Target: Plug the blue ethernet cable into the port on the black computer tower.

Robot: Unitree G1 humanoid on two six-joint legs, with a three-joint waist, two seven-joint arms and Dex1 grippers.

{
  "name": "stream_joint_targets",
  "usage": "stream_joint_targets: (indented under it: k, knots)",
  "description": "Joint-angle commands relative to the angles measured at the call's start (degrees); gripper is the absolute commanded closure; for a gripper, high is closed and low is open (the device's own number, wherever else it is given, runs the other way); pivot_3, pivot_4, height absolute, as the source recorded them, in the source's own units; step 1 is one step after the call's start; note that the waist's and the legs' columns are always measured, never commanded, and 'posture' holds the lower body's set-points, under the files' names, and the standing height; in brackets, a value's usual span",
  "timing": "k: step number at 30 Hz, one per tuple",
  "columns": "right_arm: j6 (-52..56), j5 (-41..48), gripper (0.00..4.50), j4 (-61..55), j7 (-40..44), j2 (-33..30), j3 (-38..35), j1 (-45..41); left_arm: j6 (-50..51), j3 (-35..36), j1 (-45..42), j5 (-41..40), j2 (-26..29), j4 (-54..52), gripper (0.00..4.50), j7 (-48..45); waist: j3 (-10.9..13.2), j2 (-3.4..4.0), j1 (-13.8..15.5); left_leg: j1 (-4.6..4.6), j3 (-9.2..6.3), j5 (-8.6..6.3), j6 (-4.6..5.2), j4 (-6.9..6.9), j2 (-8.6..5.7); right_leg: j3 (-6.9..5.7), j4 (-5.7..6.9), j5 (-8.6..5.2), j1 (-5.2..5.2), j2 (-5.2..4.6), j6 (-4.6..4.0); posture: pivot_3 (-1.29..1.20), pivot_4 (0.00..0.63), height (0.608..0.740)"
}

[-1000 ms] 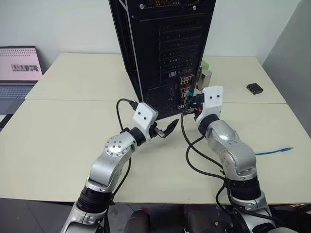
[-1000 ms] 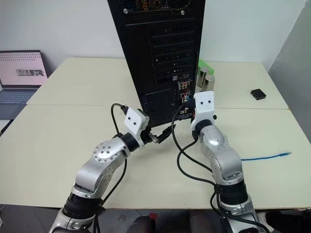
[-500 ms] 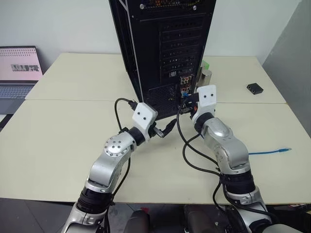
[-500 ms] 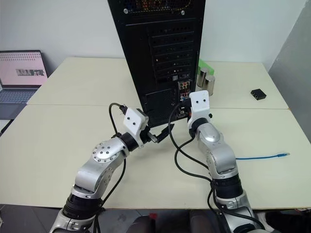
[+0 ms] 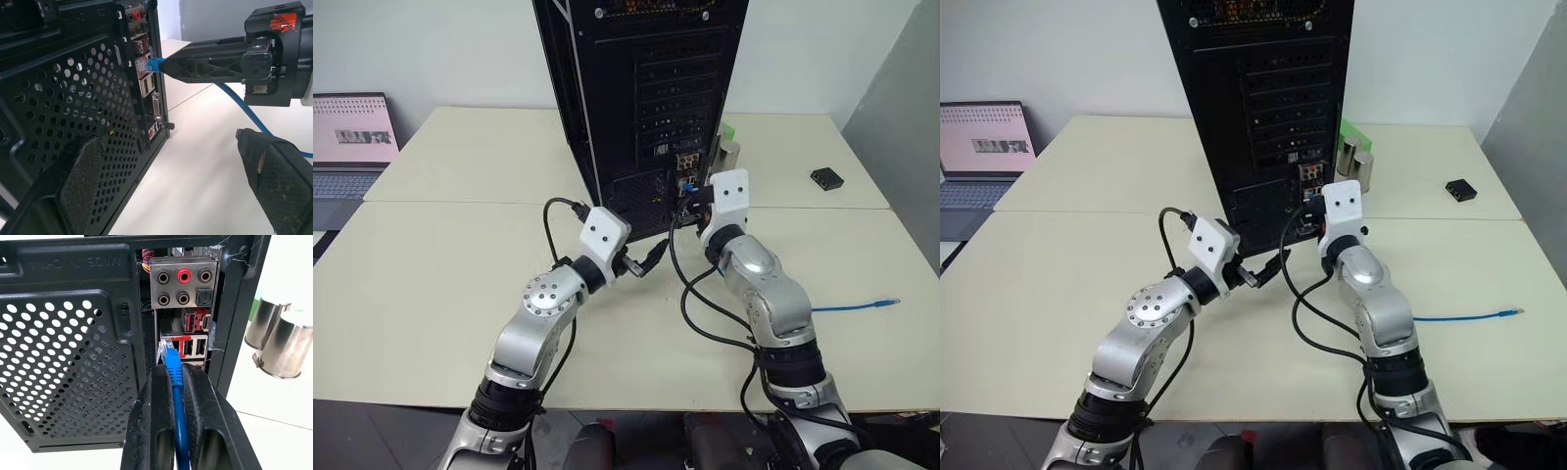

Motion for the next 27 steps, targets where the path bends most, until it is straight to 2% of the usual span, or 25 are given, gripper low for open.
stream_joint_targets:
  k: [1,27]
  knots:
    - [-1.9,-0.6,4.5,-0.4,0.4,0.1,-1.0,-2.1,-1.1,0.6,-0.3,0.3,-0.3,-1.2,0.06,-0.3,0.0,0.0,0.0,0.0,0.0,0.0,0.0,0.0,0.0,0.0,0.0,0.0,0.0,0.0,0.0,0.0,0.15,0.74]
    - [-2.5,-1.7,4.5,2.0,-0.8,1.9,-3.4,-2.1,-1.5,0.9,-0.8,0.6,-0.4,-0.5,0.06,-0.7,0.0,0.0,0.0,0.01,0.02,0.0,0.0,0.01,0.0,0.02,0.0,0.0,0.0,0.0,0.0,0.0,0.15,0.74]
